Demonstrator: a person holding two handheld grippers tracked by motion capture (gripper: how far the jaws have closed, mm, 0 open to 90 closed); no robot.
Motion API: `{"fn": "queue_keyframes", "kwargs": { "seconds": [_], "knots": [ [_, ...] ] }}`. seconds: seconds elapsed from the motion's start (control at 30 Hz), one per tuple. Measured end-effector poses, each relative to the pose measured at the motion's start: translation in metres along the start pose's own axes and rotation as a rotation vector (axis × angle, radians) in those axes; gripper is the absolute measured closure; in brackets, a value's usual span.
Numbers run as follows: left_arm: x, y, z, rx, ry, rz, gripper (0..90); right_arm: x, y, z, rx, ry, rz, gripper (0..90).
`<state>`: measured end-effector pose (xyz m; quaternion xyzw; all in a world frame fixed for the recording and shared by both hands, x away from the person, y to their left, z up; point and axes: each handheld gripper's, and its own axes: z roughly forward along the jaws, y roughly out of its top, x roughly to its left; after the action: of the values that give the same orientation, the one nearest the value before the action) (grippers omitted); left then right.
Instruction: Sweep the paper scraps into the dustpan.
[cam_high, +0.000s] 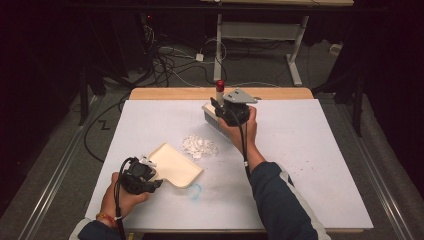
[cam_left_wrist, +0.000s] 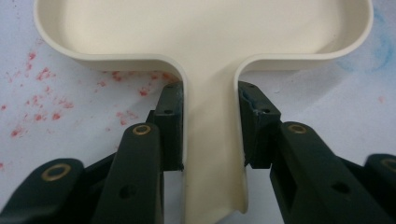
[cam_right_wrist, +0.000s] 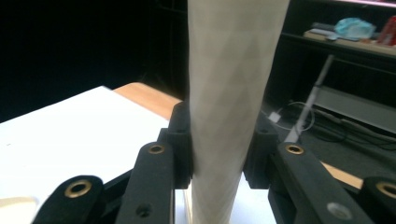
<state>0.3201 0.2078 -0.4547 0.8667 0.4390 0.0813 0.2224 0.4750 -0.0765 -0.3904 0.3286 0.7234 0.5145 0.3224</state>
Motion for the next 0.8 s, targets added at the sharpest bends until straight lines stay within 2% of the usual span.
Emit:
{"fn": "queue_keyframes", "kwargs": {
  "seconds": [0.13, 0.23, 0.47, 0.57, 0.8],
  "knots": [
    [0.000, 0.001, 0.001, 0.005, -0.002, 0.002, 63.3, 0.012, -0.006, 0.007, 0.014, 0.024, -0.006, 70.3],
    [0.001, 0.004, 0.004, 0.012, -0.003, 0.002, 63.3, 0.025, -0.009, 0.010, -0.006, 0.058, 0.002, 70.3],
    [0.002, 0.008, 0.008, 0.022, -0.003, 0.006, 63.3, 0.040, -0.011, 0.009, -0.017, 0.120, -0.007, 70.1],
    [0.002, 0.012, 0.009, 0.025, 0.001, 0.011, 63.3, 0.045, -0.011, 0.008, -0.029, 0.151, 0.004, 70.2],
    [0.002, 0.016, 0.013, 0.033, -0.003, 0.016, 63.3, 0.063, -0.014, 0.004, -0.030, 0.219, -0.021, 69.5]
  ]
}}
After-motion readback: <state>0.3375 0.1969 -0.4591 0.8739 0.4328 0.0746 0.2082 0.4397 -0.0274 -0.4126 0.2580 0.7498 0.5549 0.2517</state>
